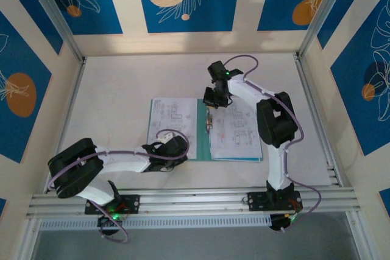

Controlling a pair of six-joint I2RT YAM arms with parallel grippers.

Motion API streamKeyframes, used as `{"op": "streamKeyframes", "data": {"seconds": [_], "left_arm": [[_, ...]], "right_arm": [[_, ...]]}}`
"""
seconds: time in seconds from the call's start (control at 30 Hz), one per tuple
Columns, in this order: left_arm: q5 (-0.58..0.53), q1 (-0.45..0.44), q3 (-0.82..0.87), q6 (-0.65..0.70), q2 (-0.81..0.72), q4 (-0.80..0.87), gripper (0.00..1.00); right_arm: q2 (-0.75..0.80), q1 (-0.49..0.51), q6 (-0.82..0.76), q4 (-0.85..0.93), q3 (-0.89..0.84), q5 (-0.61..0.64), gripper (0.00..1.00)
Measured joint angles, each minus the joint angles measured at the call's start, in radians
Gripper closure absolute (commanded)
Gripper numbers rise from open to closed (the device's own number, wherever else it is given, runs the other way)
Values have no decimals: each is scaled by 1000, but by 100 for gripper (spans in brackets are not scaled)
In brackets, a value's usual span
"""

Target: Put the files into the folder

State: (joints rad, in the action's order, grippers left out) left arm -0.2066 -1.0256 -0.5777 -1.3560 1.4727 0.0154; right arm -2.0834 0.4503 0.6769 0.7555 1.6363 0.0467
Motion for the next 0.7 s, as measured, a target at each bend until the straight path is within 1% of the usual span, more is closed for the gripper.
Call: {"op": "streamKeyframes", "data": {"seconds": [0.17, 0.3, 0.7], "left_arm": [[-8, 0, 1, 0, -8, 16, 100], [-11, 0, 4, 0, -16, 26, 100], [-12, 0, 5, 0, -17, 27, 100]], "right_arm": [[-75, 1, -7, 16, 49, 7, 94], [-106, 1, -13, 32, 96, 13, 95], [-137, 3, -23, 50, 105, 24, 95]]}}
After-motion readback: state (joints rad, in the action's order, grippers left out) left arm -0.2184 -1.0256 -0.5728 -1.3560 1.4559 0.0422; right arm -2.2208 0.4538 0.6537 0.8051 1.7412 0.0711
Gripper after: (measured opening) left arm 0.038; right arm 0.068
